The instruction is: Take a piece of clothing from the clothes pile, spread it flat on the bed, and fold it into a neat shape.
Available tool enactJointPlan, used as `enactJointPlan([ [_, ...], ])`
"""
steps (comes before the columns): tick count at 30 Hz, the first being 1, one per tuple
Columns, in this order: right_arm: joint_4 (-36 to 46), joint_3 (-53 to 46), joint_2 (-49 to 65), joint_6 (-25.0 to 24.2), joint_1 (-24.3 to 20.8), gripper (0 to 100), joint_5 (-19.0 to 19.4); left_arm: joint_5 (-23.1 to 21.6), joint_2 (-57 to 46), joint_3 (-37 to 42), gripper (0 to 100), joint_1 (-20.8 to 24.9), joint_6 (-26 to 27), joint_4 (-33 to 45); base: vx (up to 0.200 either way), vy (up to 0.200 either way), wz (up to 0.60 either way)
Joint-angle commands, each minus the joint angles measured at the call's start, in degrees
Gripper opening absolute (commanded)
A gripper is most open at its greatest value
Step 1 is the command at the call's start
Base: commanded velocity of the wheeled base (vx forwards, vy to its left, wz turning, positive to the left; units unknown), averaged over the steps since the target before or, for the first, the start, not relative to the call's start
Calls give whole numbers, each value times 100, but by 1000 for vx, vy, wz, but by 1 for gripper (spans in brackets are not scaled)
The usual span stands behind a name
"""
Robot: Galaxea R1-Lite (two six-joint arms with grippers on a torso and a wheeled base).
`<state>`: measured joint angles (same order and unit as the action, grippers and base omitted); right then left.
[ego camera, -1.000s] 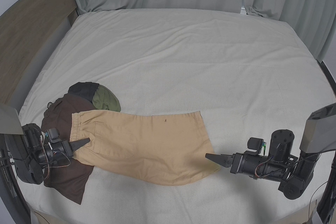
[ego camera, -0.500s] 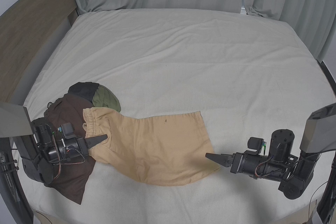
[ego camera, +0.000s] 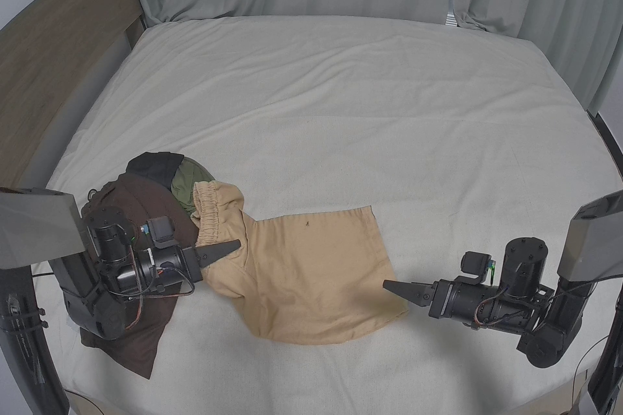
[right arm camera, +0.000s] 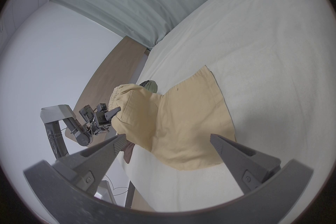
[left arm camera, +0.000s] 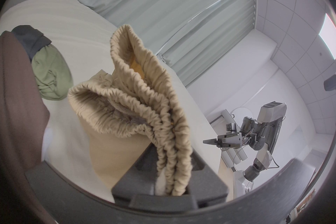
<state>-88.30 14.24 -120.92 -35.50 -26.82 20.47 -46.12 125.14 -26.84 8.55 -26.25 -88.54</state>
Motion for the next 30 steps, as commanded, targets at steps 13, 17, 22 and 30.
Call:
enactJointPlan([
  [13, -3, 18, 7, 8, 80, 100, 10, 208, 345, -743, 0, 894, -575, -5, 0, 0, 0],
  [17, -3, 26, -2, 8, 124, 100, 19, 226, 450, -937, 0, 1097, -750, -5, 0, 0, 0],
  [22, -3, 44, 16, 17, 221, 100, 19, 279, 705, -1192, 0, 1290, -786, -14, 0, 0, 0],
  [30, -3, 70, 24, 8, 239, 100, 10, 279, 1048, -1605, 0, 1501, -847, -14, 0, 0, 0],
])
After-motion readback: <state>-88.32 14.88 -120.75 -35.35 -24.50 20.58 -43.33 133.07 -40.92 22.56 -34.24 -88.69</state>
